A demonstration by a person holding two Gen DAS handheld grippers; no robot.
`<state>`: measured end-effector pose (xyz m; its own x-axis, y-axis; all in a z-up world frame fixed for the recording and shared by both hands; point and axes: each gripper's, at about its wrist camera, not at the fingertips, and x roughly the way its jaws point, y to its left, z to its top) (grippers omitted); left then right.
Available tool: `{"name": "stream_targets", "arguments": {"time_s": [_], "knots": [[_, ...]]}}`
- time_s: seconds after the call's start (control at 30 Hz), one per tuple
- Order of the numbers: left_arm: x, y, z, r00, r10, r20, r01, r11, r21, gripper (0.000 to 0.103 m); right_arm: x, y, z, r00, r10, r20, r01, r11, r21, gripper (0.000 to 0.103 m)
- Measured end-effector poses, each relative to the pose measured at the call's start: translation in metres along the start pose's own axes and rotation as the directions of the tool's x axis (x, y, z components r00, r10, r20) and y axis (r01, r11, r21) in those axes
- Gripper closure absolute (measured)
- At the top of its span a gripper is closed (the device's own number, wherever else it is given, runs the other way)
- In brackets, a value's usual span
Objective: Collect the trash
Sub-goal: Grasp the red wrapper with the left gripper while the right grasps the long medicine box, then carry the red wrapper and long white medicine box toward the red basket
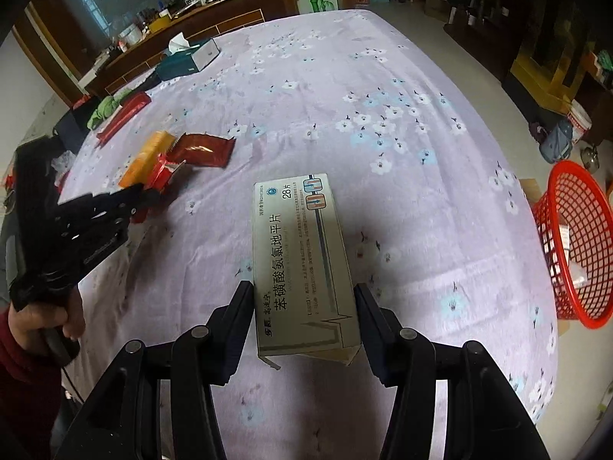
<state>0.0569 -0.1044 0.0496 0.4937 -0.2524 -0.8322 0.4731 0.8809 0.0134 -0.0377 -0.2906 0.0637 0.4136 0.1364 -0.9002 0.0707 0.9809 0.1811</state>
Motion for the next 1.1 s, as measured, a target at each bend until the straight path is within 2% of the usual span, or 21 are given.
{"name": "stream_targets", "arguments": {"time_s": [0.13, 0.23, 0.43, 0.5, 0.6, 1.1], "knots": [[-0.031, -0.013, -0.017, 0.994, -0.1, 0.034, 0.103, 0.99, -0.097, 0.085, -0.007, 0.002, -0.012, 1.0, 0.01, 0.011, -0.01, 1.0, -0.008, 0.047], [-0.049, -0.031, -0.028, 0.991, -0.114, 0.066, 0.121, 0.986, -0.114, 0.085, -0.01, 0.001, -0.021, 1.0, 0.024, 0.02, -0.024, 1.0, 0.0, 0.046], [-0.067, -0.058, -0.036, 0.993, -0.067, 0.099, 0.084, 0.981, -0.176, 0.084, -0.014, -0.002, -0.028, 0.998, -0.003, 0.058, 0.003, 1.0, -0.001, 0.046], [-0.068, -0.067, -0.037, 0.994, -0.03, 0.104, 0.048, 0.983, -0.177, 0.084, -0.015, -0.005, -0.027, 0.998, -0.001, 0.059, 0.001, 1.0, 0.005, 0.047], [-0.065, -0.072, -0.035, 0.995, -0.027, 0.092, 0.045, 0.981, -0.191, 0.084, -0.019, -0.007, -0.025, 0.997, -0.009, 0.073, 0.009, 1.0, 0.001, 0.046], [-0.062, -0.106, -0.014, 0.995, 0.031, 0.093, -0.018, 0.99, -0.138, 0.084, -0.037, -0.03, -0.026, 0.994, -0.03, 0.108, 0.029, 1.0, 0.011, 0.046]]}}
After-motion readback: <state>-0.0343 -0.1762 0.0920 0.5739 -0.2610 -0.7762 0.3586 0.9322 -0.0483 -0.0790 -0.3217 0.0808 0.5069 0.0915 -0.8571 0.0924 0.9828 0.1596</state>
